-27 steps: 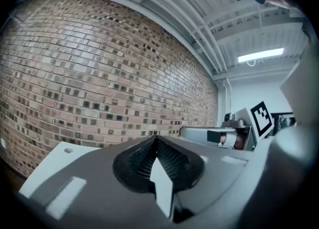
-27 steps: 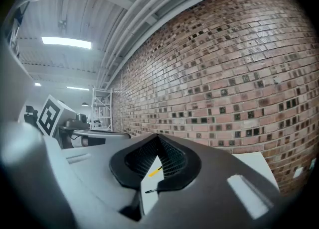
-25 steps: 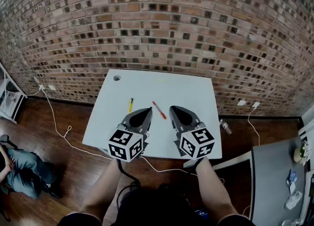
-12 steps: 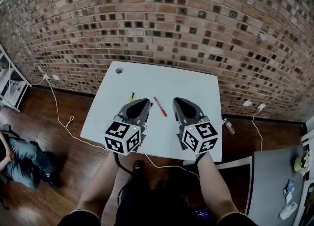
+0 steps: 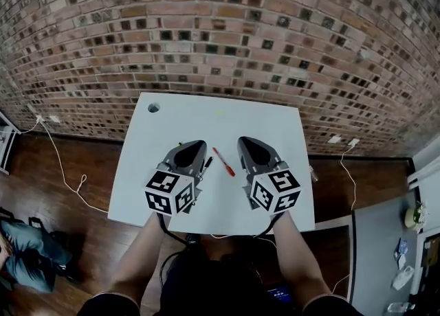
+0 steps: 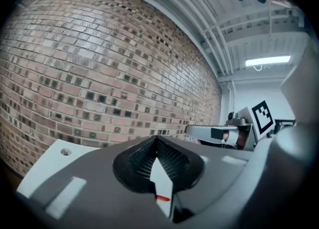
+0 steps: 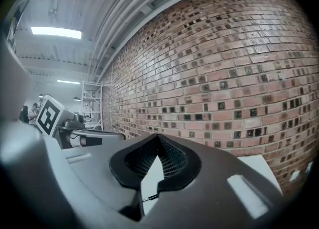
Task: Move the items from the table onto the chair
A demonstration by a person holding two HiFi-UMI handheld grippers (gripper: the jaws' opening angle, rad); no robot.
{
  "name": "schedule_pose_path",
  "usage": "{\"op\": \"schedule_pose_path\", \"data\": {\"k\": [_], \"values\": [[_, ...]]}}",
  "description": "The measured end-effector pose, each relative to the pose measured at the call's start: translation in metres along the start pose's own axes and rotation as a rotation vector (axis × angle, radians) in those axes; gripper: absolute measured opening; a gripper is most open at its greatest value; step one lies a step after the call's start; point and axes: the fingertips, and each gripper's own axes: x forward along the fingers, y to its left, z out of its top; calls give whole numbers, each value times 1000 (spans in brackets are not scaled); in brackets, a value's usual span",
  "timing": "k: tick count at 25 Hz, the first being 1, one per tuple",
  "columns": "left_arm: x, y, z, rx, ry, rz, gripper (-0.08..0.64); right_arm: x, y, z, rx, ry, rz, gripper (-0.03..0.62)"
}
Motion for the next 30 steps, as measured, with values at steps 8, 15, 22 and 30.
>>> {"op": "schedule_pose_path", "data": {"k": [8, 15, 22, 30], "values": [[18, 32, -17, -43, 63, -66, 12, 28, -8, -13, -6, 66, -93, 2], [32, 42, -32, -66, 104, -67, 12, 46, -18, -32, 1, 117, -100, 2], [44, 41, -55, -73, 159, -17, 12, 58, -29, -70, 23, 194, -48, 2], [50, 37, -74, -81, 198, 19, 12, 60, -37, -104, 24, 278, -18, 2]]}}
